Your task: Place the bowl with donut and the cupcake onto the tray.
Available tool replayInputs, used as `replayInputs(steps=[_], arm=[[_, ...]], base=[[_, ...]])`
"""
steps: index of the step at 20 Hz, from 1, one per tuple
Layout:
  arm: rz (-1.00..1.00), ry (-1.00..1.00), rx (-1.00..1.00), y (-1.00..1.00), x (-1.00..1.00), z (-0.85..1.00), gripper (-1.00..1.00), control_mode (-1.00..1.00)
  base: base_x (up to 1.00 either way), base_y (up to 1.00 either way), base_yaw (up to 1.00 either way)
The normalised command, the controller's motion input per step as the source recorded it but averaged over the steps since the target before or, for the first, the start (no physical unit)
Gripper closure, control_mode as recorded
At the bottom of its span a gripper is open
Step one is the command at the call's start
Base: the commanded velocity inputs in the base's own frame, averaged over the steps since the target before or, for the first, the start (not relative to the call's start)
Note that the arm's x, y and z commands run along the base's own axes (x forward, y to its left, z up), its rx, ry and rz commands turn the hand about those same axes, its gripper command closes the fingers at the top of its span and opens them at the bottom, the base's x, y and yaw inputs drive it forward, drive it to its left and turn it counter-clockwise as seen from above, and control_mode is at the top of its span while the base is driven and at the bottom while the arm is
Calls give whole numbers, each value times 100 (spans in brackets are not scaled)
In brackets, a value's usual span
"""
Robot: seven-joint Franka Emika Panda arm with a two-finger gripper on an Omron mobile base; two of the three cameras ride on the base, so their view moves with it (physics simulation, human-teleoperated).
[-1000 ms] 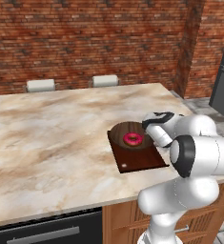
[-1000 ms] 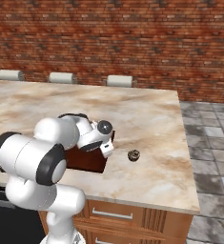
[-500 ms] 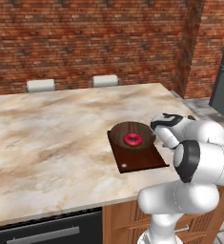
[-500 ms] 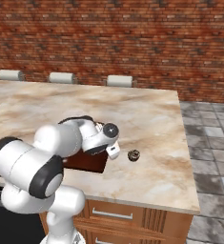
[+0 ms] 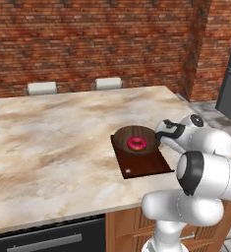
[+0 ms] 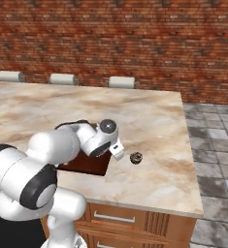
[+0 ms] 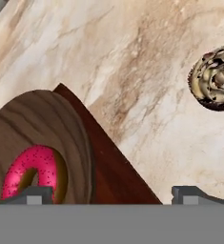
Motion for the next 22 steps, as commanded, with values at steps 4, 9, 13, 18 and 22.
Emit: replayInputs(steps=[4,9,13,18,22], arm=[[1,11,-8,-35,0,34,-100,-100],[4,14,-5,-45,-4,25,-100,-100],[9,18,-9,-45,-5,7,-100,-100],[13,24,-9,-38,-8,0,-100,-100],[15,19,-4,-42,-1,0,-100,-100]], base=[[0,0,0],[0,0,0],[0,0,0],[0,0,0],[0,0,0]])
